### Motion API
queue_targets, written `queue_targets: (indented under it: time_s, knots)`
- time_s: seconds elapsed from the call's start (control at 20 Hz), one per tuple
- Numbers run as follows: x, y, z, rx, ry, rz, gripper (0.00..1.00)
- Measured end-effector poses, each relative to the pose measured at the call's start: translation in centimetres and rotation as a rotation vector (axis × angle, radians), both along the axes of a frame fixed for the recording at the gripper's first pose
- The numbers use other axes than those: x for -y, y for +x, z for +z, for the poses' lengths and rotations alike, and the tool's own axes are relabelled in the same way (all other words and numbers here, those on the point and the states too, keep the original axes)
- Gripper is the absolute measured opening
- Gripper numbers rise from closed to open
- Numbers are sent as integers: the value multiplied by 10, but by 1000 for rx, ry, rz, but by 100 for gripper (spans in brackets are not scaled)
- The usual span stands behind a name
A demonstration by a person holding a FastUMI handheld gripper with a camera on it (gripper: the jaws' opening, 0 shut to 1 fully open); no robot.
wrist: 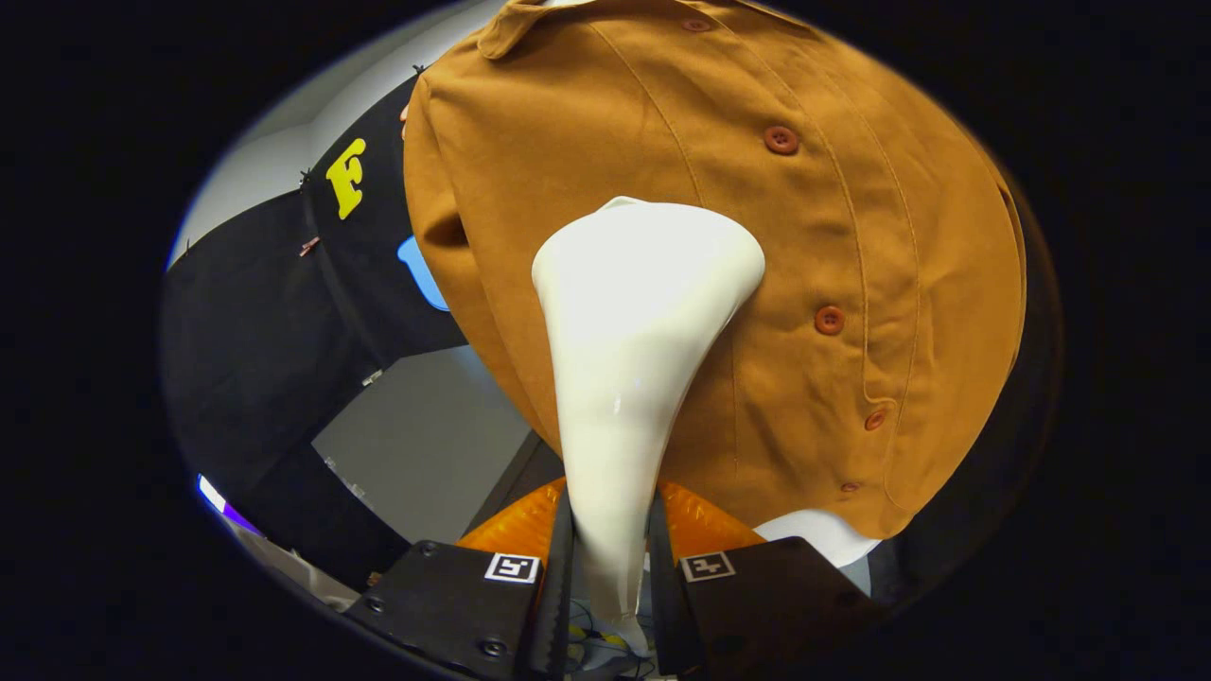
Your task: Iron the clothes twice with a garment steamer, once on the left side and once on the right side.
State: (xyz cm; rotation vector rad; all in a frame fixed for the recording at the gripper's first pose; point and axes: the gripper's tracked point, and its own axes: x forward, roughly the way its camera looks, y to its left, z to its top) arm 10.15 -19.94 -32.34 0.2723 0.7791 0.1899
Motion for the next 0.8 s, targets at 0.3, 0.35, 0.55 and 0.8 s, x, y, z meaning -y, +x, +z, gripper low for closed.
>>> queue_targets:
  time_s: [0.3,0.35,0.55,0.8]
  knots:
    - [-5,-11,-25,-78,11,-28,40]
    - [-6,-12,-28,-90,12,-29,40]
    - [-14,-18,-43,-144,17,-40,40]
    - [-20,-26,-39,-152,32,-51,40]
